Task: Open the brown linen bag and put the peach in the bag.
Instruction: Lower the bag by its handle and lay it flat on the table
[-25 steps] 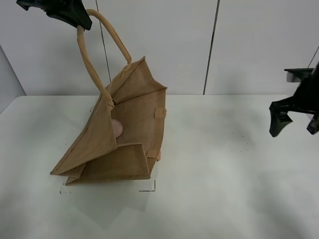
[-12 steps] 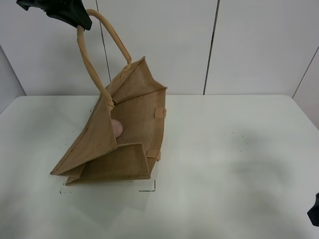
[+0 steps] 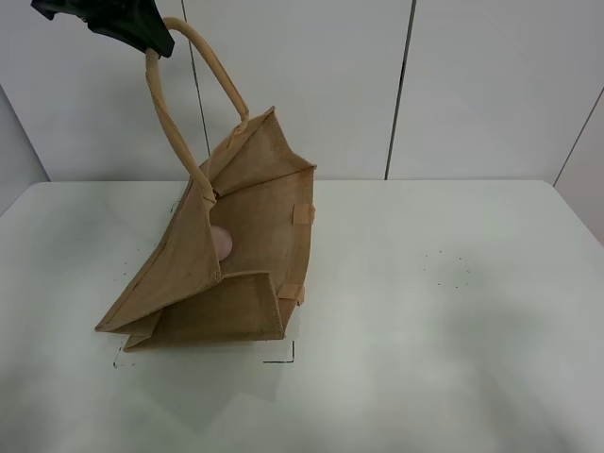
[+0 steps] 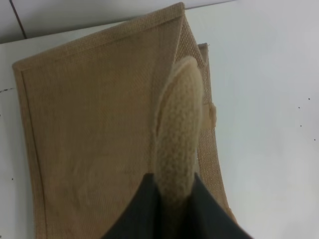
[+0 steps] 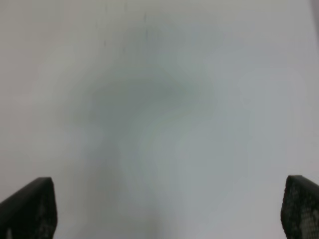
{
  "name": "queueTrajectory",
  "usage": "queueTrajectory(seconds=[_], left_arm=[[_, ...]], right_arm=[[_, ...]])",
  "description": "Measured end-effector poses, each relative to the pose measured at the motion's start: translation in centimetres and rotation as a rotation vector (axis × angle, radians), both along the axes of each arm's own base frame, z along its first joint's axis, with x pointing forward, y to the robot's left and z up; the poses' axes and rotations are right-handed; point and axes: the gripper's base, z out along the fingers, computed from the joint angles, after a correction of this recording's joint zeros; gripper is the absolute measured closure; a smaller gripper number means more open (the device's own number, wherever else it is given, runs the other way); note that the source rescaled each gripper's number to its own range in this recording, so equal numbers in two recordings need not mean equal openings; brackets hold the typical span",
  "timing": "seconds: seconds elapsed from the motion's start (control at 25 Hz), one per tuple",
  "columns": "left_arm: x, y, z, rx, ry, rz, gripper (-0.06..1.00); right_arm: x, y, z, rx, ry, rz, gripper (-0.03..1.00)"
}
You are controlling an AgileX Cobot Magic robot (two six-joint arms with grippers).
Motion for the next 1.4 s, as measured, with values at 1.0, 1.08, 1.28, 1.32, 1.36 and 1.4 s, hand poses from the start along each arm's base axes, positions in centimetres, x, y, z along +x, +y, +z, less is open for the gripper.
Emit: queueTrajectory(seconds=[1.0, 1.08, 1.28, 1.32, 1.36, 1.4], left_arm=[[1.3, -0.3, -15.0, -0.014, 0.18, 0.1, 0.94], [1.4, -0.3, -16.4, -0.017, 0.179, 0.115, 0.94], [2.8, -0.6, -21.0, 0.021, 0.252, 0.104, 0.94], [3.0, -0.6, -22.2, 0.031, 0.276, 0.101, 0.94], [3.2, -0.7, -23.2, 0.039, 0.298, 0.101, 0.94], [3.4, -0.7, -24.1, 0.046, 0.319, 0.099, 0.94]], right_arm=[[-2.4, 0.2, 0.1, -0.007, -0.149, -0.002, -0.03], [-2.4, 0.2, 0.1, -0.007, -0.149, -0.002, -0.03], [-2.4, 0.2, 0.1, -0.007, -0.149, -0.002, -0.03], [-2.4, 0.2, 0.1, -0.007, -0.149, -0.002, -0.03], [-2.4, 0.2, 0.1, -0.007, -0.149, -0.002, -0.03], [-2.4, 0.2, 0.1, -0.007, -0.149, -0.002, -0.03]])
